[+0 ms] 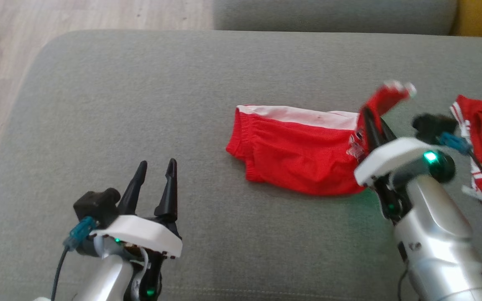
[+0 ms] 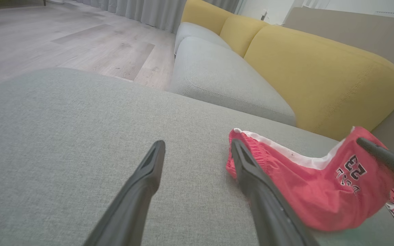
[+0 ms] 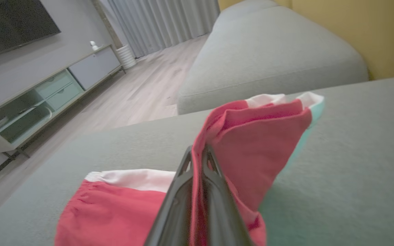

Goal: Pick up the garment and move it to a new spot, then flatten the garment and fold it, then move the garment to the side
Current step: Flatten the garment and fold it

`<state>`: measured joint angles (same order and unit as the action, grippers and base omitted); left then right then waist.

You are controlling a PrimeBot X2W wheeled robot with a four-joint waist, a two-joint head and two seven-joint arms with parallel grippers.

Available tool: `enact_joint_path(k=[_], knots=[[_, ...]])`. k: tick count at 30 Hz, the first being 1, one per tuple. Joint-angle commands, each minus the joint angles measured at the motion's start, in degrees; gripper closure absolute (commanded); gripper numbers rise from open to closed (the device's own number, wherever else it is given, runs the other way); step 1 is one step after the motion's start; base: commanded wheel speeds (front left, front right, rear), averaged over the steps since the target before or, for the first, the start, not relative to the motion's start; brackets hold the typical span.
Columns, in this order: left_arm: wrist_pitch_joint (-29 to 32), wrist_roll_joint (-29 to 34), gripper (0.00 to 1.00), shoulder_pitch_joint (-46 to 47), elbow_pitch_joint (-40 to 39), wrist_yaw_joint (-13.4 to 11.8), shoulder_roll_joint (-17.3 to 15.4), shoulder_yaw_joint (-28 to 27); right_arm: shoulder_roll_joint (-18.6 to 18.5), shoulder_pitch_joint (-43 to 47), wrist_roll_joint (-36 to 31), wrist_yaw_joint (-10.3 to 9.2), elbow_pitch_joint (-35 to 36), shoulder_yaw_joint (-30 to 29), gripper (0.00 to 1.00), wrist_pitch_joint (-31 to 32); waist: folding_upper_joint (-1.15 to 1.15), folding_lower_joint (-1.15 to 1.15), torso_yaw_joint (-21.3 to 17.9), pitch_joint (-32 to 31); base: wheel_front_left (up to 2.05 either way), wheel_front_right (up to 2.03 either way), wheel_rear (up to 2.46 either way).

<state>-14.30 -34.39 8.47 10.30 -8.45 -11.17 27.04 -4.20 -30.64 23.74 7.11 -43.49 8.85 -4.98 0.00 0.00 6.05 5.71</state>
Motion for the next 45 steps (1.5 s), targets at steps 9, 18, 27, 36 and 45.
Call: enact_joint_path(k=[9,18,27,36,45], knots=[[-0.7,0.53,0.0,2.55,-0.48,1.15,0.74,-1.24,1.3,-4.0,7.24,0.37,4.25,12.84,1.0,2.54,0.0,0.0,6.17,0.19,0.0,0.0,0.0],[-0.7,0.54,0.0,2.39,0.33,1.68,1.22,-1.11,1.32,-5.41,12.38,0.37,-1.52,21.02,1.0,2.11,0.0,0.0,8.77,-0.03,0.0,0.0,0.0],[-0.7,0.81,0.0,2.02,0.68,1.79,1.5,-1.19,1.32,-6.67,16.52,0.37,-4.55,26.38,0.0,-0.67,0.0,0.0,8.32,-0.27,0.0,0.0,0.0],[-0.7,1.1,0.0,1.26,0.36,1.92,1.97,-0.81,1.32,-7.21,18.87,0.37,-3.66,29.81,0.0,-5.38,0.0,0.0,5.93,-0.94,0.0,0.0,0.0],[-0.65,1.12,0.0,0.85,0.17,1.84,2.14,-0.09,1.3,-8.34,15.22,0.37,-6.47,24.26,0.0,-8.87,0.0,0.0,4.13,-1.04,0.0,0.0,0.0]])
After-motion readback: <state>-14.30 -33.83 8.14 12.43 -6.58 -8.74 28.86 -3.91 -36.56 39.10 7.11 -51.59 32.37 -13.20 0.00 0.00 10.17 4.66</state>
